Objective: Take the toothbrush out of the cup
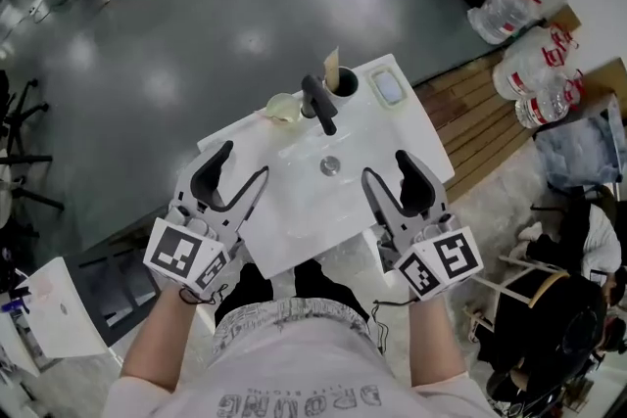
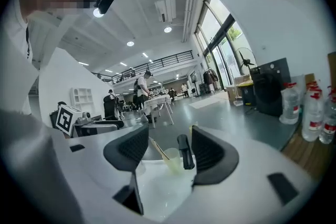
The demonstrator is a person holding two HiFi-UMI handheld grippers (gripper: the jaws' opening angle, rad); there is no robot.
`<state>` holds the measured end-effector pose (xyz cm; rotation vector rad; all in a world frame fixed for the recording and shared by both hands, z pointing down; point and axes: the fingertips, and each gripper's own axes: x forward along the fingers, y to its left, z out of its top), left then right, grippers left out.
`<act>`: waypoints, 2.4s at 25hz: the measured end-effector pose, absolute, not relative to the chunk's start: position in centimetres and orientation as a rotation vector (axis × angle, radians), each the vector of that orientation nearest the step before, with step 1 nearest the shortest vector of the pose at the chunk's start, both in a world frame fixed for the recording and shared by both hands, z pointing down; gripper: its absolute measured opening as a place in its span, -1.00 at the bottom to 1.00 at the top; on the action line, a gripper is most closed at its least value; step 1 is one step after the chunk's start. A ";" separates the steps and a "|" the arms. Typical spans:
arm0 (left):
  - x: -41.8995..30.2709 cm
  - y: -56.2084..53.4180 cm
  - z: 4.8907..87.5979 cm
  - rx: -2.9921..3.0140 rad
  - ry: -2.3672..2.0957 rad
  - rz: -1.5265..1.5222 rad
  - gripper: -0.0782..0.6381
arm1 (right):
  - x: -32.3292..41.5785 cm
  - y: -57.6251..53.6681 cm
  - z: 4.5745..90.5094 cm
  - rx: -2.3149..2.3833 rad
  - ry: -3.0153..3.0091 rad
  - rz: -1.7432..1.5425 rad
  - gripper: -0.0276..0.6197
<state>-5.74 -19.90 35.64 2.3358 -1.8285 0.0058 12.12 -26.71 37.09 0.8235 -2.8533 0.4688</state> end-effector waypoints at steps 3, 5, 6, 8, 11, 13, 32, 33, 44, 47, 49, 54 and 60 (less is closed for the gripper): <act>-6.2 -20.0 36.2 2.303 -1.855 0.007 -0.04 | 11.0 -27.6 37.4 0.769 -2.867 0.465 -0.10; -6.6 -19.9 36.6 2.288 -1.867 0.016 -0.04 | 10.1 -27.9 37.6 0.739 -2.870 0.463 -0.10; -6.9 -19.9 36.8 2.282 -1.872 0.020 -0.04 | 9.6 -28.0 37.8 0.726 -2.869 0.460 -0.10; -7.7 -19.7 37.0 2.268 -1.880 0.023 -0.04 | 8.5 -28.1 38.2 0.702 -2.865 0.454 -0.10; -8.8 -19.4 37.6 2.246 -1.884 0.020 -0.04 | 6.9 -28.1 38.7 0.676 -2.865 0.465 -0.10; -9.5 -19.1 38.1 2.230 -1.882 0.017 -0.04 | 5.8 -28.0 38.9 0.662 -2.867 0.476 -0.10; -14.8 -16.0 42.3 2.103 -1.896 0.018 -0.04 | -2.8 -26.8 44.5 0.467 -2.797 0.384 -0.10; -14.9 -15.8 42.4 2.097 -1.899 0.017 -0.04 | -3.1 -26.8 44.8 0.457 -2.794 0.374 -0.10; -15.5 -14.3 43.7 2.042 -1.925 -0.001 -0.04 | -5.2 -26.9 47.8 0.398 -2.746 0.281 -0.10; -15.5 -13.7 44.0 2.029 -1.925 -0.009 -0.04 | -5.8 -27.0 48.4 0.391 -2.736 0.256 -0.11; -15.4 -13.4 44.3 2.024 -1.922 -0.013 -0.04 | -6.1 -27.2 48.7 0.393 -2.735 0.246 -0.14; -15.0 -13.0 44.9 2.018 -1.906 -0.026 -0.04 | -7.1 -27.6 49.6 0.390 -2.718 0.215 -0.15; -15.4 -12.4 45.3 2.005 -1.910 -0.041 -0.04 | -7.7 -27.9 50.5 0.387 -2.701 0.195 -0.16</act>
